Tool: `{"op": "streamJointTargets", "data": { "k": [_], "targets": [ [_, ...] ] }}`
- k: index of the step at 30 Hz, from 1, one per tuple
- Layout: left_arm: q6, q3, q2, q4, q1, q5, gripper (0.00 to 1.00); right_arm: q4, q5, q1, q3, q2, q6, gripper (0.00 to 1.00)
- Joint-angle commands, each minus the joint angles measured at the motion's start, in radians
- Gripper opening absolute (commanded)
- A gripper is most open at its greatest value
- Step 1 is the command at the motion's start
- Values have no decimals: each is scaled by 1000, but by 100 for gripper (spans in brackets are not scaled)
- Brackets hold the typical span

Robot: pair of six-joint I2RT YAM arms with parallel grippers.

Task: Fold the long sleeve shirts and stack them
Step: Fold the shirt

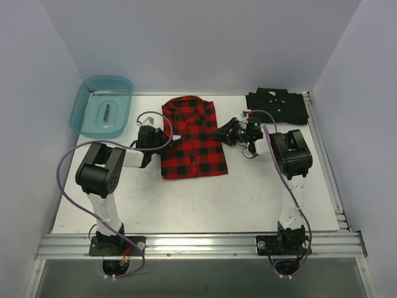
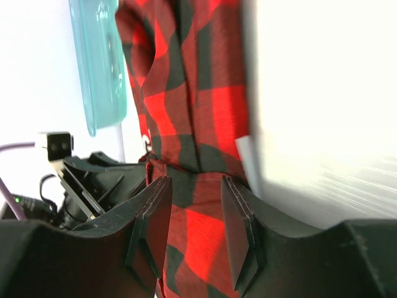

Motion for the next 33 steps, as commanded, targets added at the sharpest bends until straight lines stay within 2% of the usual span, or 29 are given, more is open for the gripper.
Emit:
{"op": "streamJointTargets", "data": {
  "k": [1,5,9,13,17,19,24,28,33],
  "targets": [
    [-7,-12,-19,31,4,12,35,-10,50,-44,-39,-75,-19,39],
    [1,-18,-127,11,-6,26,41,-44,37,-35,-63,-179,-36,39],
    [16,-26,-314,-64,-32,11,55,-59,37,-3,-129,-326,-37,39],
    [1,-93,-472,-145,-54,-11,56,-55,48,51,-227,-431,-36,39],
    [2,-258,-595,-187,-106,-57,52,-15,60,126,-351,-469,-33,39],
    [1,-314,-606,-185,-129,-65,48,10,74,149,-390,-462,-27,39],
    [-2,-440,-585,-158,-219,-111,41,198,89,169,-520,-379,30,39],
    [-22,-500,-528,-112,-232,-138,38,200,112,157,-591,-340,-16,39],
    [-36,-529,-520,-99,-232,-164,38,186,123,86,-660,-379,-39,39]
  ]
}}
